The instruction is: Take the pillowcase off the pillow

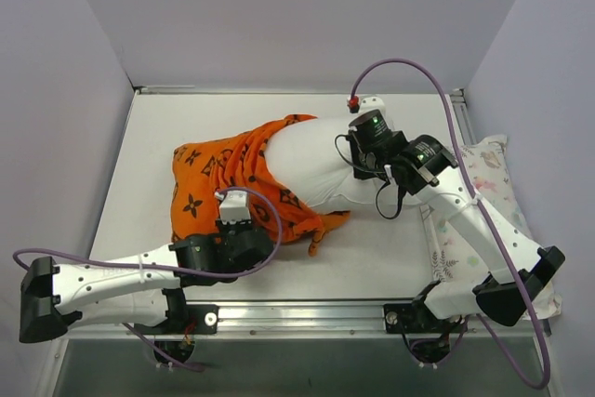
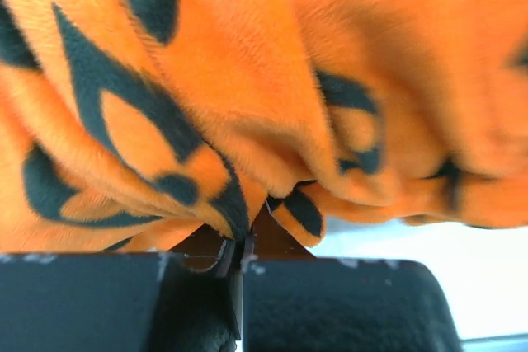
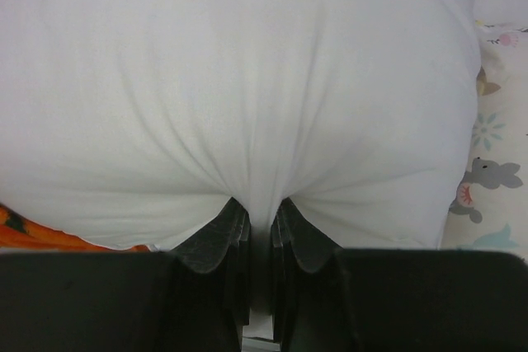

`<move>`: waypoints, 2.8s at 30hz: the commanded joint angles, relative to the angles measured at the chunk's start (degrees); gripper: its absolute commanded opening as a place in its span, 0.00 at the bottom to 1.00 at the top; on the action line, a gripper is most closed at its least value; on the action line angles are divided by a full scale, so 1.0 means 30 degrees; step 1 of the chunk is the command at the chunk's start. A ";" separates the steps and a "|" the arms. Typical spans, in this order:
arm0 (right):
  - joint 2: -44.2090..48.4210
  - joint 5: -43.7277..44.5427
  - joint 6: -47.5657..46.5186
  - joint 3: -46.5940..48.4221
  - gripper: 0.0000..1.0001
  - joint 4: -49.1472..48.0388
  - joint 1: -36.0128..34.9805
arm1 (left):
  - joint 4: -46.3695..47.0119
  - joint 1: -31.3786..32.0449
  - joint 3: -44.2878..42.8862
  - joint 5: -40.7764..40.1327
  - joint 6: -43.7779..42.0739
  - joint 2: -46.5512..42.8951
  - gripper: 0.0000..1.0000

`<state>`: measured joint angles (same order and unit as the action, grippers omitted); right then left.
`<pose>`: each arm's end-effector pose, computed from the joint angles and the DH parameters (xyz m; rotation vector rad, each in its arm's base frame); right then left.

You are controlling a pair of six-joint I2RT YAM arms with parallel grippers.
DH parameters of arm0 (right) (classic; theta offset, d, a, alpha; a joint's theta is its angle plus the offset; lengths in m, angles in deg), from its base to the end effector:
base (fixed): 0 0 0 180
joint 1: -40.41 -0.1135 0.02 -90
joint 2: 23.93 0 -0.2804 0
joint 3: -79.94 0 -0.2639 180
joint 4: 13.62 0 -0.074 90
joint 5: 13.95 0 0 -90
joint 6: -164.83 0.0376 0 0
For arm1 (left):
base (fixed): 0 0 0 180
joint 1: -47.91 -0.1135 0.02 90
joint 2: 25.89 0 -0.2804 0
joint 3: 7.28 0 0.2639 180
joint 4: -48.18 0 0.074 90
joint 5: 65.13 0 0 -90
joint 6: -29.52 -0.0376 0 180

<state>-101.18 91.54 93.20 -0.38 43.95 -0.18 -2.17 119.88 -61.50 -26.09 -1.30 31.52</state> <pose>0.2284 0.1825 0.4242 -0.2677 2.1573 0.2971 0.0867 -0.1721 0.2565 -0.0929 2.1072 -0.2143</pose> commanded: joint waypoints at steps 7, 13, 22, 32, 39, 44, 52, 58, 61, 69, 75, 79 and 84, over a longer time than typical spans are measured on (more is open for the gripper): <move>0.2547 -0.0496 -0.0821 0.2996 0.00 0.0776 -0.0178 | -0.7137 -0.0052 -1.3294 -0.4838 -0.5655 -0.1010 0.00; 0.1409 -0.4772 -0.0850 0.4521 0.00 0.0838 0.2219 | -0.4767 -0.9029 -1.9292 0.3834 -1.2019 0.3212 0.00; -0.4478 -0.8678 0.0438 0.0303 0.00 -0.3351 0.6236 | 0.0764 -1.4406 -1.3851 1.3172 -1.1143 0.9836 0.00; -0.4165 -0.2441 0.0966 0.3668 0.87 -0.3470 0.6912 | 0.2208 -1.5813 -1.4724 1.4262 -1.1054 1.3675 0.00; -0.0474 -0.1704 0.0703 0.2363 1.00 -0.4288 0.6181 | 0.2618 -1.5902 -1.3760 1.5111 -1.1112 1.4965 0.00; 0.1669 -0.3928 0.0820 -0.1975 1.00 -0.5374 0.5537 | 0.3204 -1.5902 -1.2617 1.5667 -1.1084 1.4528 0.00; -0.1078 -0.3316 0.1434 -0.7256 1.00 -0.7424 0.3749 | 0.3438 -1.5931 -1.1618 1.5374 -1.1142 1.3383 0.00; -0.5444 -0.7144 0.2428 -0.7605 0.93 -0.9647 0.3719 | 0.4141 -1.5434 -1.2554 1.5466 -1.1463 1.2275 0.51; -0.6005 -0.8556 0.3599 -0.8455 0.56 -1.1318 0.3748 | 0.4084 -1.5112 -1.3317 1.5288 -1.1494 1.1163 0.70; -0.5101 -1.0345 0.6881 -1.0678 0.00 -1.4628 0.3719 | 0.2707 -1.2131 -1.3320 1.0701 -1.0762 0.7850 0.83; -0.4019 -1.0202 0.9050 -1.2058 0.00 -1.7031 0.3543 | 0.1831 -1.1217 -1.2762 0.9546 -0.9241 0.6586 0.98; -0.2961 -0.9705 0.9784 -1.2734 0.00 -1.7708 0.3134 | 0.2032 -0.8731 -1.1302 0.7880 -0.7545 0.6996 0.97; -0.1762 -0.8416 0.9405 -1.2032 0.00 -1.6187 0.2488 | 0.1770 -0.7759 -1.0624 0.7584 -0.6047 0.7846 0.97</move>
<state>-107.71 67.23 120.06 -35.83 -14.74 10.00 4.93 95.44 -94.42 0.20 -24.25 54.08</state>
